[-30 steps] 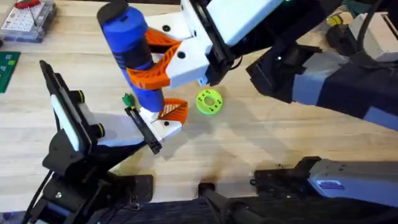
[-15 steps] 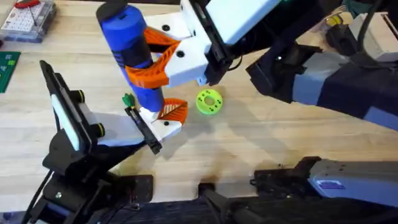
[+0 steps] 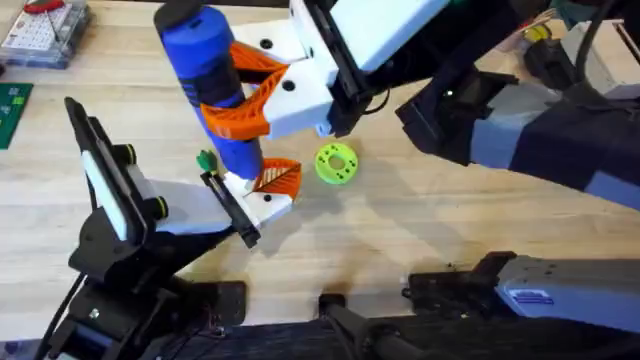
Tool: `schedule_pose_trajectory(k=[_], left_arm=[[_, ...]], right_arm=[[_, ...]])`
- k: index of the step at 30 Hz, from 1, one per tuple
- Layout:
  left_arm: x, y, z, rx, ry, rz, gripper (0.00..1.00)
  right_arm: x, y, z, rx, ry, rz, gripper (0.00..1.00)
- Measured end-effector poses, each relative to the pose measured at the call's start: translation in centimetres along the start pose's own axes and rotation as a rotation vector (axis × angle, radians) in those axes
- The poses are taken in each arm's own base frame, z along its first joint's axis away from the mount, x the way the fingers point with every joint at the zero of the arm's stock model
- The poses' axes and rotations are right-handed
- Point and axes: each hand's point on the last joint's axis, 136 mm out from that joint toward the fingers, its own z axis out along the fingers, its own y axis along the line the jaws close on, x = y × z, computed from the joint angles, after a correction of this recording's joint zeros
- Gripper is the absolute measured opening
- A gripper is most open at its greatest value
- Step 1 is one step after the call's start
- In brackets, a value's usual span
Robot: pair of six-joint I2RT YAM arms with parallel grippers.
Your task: Pick up the gripper from the table and insert it into the empty holder that is missing its gripper. Then pick up a screw, insert it into the mounting hole, and use the screwdriver to tighten it. Finally, clean up the table by picking up the vegetable and placing it into the bucket.
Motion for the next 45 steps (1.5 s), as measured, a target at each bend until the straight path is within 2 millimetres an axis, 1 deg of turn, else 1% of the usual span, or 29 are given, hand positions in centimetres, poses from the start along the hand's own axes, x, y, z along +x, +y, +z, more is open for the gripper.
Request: schedule_pose_trajectory(k=[9,17,18,24,36,45], left_arm=[[0.2,0.0,0.1,0.0,0.009,-0.008,0.016],[0.1,0.0,0.0,0.0,0.004,-0.005,0.016],[0.0,0.0,0.0,0.0,0.0,-0.003,0.016],[-0.1,0.0,0.0,0.0,-0.004,0.0,0.016],[-0.2,0.0,0.0,0.001,-0.008,0.003,0.016],[-0.2,0.0,0.0,0.001,-0.008,0.003,0.016]], right_arm=[[0.2,-0.2,0.0,0.009,0.008,0.027,0.022],[-0.3,0.2,0.0,-0.008,-0.012,-0.009,0.022],[-0.8,0.3,0.0,-0.017,-0.027,-0.031,0.022],[-1.6,0.7,0.0,-0.03,-0.05,-0.05,0.022],[-1.2,0.7,0.0,-0.033,-0.039,0.007,0.022],[-1.2,0.5,-0.2,-0.027,-0.038,0.012,0.022]])
